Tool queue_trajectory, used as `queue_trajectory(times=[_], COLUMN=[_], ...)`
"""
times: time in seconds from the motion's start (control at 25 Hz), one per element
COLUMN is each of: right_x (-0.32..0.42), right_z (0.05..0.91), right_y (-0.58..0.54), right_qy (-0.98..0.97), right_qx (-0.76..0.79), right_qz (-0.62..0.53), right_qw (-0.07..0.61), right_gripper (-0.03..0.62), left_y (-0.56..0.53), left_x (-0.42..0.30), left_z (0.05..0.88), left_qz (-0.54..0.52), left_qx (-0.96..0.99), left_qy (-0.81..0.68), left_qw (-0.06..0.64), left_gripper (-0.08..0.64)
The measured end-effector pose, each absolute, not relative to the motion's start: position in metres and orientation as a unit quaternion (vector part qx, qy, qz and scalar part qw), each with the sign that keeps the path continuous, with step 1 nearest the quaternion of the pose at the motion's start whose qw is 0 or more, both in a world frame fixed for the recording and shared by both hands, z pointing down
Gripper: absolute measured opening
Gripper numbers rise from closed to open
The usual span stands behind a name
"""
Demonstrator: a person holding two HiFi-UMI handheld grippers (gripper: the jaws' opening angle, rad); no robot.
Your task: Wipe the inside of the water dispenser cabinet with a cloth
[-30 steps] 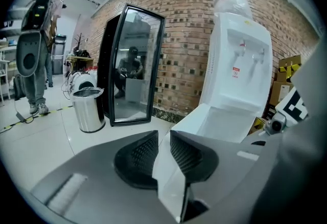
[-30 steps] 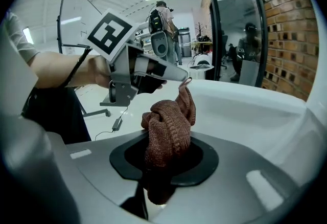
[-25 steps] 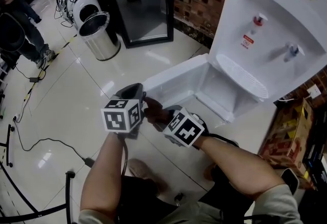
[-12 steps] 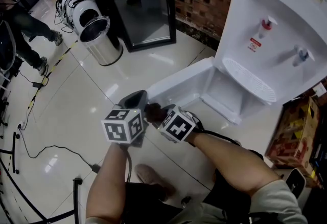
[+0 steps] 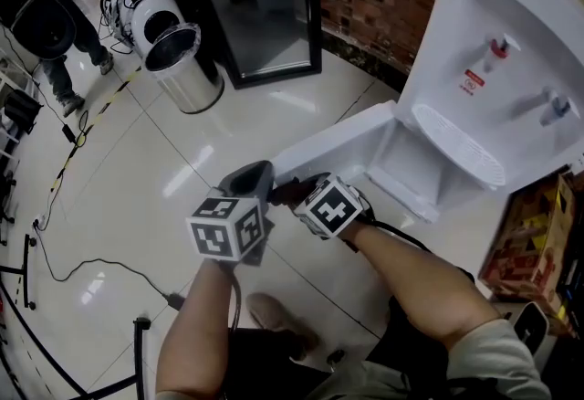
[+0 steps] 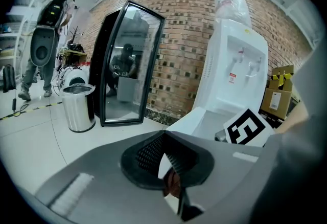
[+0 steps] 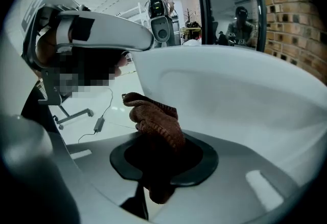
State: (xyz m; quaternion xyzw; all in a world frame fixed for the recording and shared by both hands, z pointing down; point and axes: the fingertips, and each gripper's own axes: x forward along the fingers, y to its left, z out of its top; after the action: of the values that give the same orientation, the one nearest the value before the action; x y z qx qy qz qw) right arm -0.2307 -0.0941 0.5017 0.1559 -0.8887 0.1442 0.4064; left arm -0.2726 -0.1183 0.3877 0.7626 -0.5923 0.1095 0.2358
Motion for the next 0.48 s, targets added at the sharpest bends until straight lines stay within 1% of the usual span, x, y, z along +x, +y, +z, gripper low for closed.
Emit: queue_trajectory(times=[0.12, 0.36, 0.48], right_x=[-0.219, -0.196, -0.19], right_z=[0.506, 0.505, 0.513], right_y=[-0.113, -0.158, -0.167], right_qy=[-0.883, -0.866, -0.856], right_qx=[0.186, 0.281, 0.297], right_qz=[0.155, 0.227, 0.252], right_qw=[0.402, 0.345, 0.34], right_gripper=[0.109, 0.106, 0.107], left_y=[-0.119, -0.119, -0.118], left_x=[-0.273, -0.274, -0.274], left_z=[0.388, 0.388, 0.388], left_qz=[0.106, 0.103, 0.101], left_qx=[0.764, 0.765, 0.766], left_qy=[-0.591, -0.588, -0.588], left_qw=[0.238, 0.24, 0.24], left_gripper=[0.0, 0.0, 0.0])
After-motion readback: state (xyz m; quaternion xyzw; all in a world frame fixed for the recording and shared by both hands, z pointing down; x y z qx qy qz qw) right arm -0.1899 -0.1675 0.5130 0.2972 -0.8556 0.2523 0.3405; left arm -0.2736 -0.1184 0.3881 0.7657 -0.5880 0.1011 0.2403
